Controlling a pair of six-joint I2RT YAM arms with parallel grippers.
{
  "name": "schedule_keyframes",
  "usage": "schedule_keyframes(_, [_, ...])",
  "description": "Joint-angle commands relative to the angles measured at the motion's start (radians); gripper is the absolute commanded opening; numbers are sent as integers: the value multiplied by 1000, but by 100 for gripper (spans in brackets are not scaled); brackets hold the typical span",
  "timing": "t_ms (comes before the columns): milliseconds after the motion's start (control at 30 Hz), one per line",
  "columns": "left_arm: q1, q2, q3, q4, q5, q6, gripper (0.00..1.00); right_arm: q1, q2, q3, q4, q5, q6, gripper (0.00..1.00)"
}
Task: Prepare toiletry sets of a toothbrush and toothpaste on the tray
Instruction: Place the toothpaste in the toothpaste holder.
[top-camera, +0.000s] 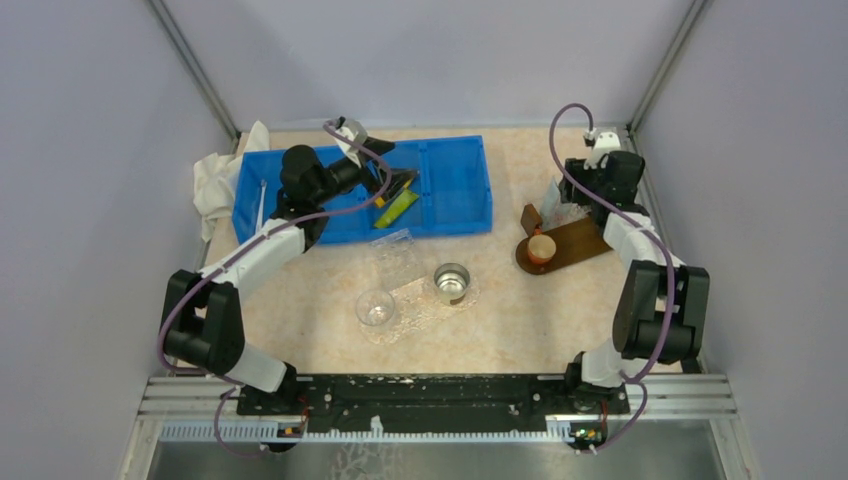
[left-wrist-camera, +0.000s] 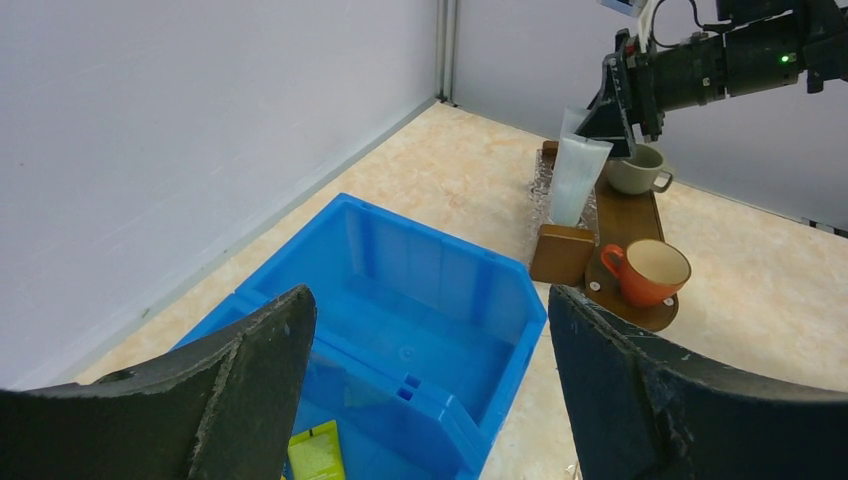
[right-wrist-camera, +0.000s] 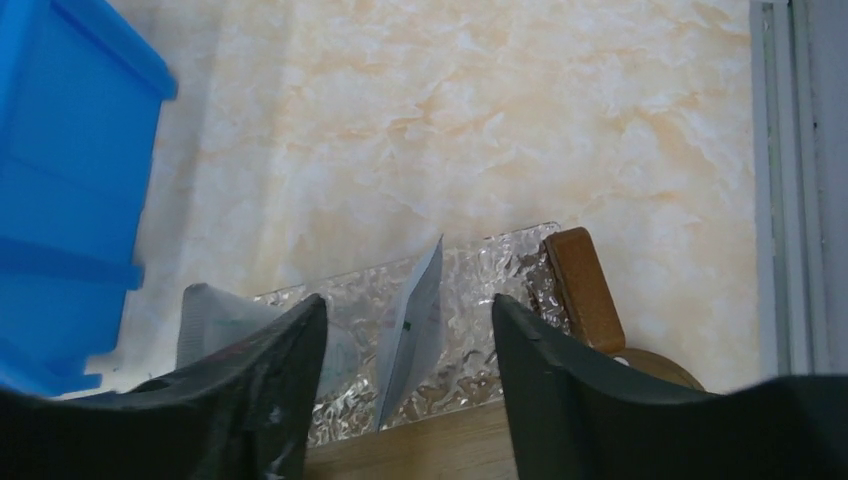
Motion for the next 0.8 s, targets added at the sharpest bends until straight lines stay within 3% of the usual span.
schedule_keyframes(0, [12, -9, -9, 31, 17, -10, 91, -6, -111, 56, -20, -32, -45, 65])
schedule_keyframes(167, [17, -11, -12, 40, 13, -18, 91, -19, -264, 49, -103, -107, -83, 81])
schedule_keyframes(567, [31, -22, -32, 81, 4, -53, 92, -31, -439, 118, -383, -585, -99, 80])
schedule_keyframes(767, [37, -20, -31, 83, 29, -68, 89, -31, -495, 20, -358, -785, -129, 80])
